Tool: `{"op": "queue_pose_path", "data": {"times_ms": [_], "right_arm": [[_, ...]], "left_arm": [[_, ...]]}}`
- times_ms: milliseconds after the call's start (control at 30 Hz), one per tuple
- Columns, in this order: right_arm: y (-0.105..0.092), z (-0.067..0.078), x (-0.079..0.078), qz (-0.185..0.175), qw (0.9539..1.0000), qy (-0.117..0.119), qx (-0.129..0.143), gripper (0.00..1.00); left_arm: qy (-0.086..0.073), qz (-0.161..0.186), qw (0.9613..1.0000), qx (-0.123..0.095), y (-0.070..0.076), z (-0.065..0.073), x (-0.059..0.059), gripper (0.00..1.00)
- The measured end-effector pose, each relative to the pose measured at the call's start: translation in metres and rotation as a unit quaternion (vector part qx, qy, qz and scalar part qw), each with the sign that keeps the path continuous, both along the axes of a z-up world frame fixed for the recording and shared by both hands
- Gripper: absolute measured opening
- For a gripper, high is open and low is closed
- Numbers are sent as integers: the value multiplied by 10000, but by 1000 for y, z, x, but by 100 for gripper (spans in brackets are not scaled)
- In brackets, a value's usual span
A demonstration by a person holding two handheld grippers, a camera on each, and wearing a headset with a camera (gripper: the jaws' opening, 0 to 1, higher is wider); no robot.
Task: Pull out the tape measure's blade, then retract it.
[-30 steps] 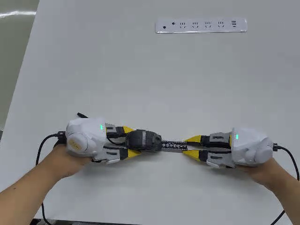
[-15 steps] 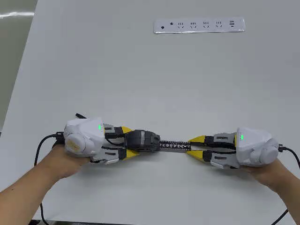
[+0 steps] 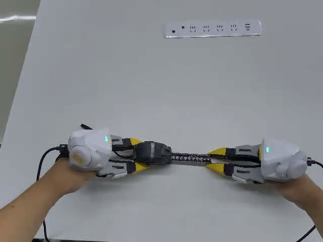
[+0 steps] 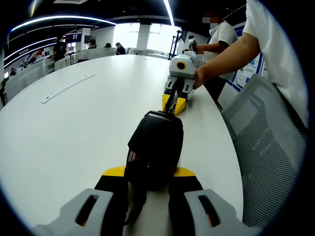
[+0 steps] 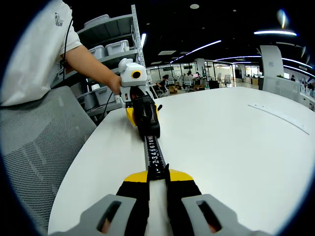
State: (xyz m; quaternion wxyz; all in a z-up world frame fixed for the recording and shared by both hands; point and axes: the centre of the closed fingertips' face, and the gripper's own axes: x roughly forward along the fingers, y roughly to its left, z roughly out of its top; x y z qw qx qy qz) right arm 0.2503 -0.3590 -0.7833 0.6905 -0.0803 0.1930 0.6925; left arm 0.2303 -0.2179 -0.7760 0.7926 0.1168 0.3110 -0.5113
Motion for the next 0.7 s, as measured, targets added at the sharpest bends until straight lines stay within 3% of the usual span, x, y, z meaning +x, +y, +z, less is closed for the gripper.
{"op": "queue_pose_path", "data": {"times_ms": [700], "right_arm": [[-35, 2, 4, -252, 9996, 126, -26, 10]], "left_arm": [[14, 18, 10000, -22, 0, 1, 0, 27]]}}
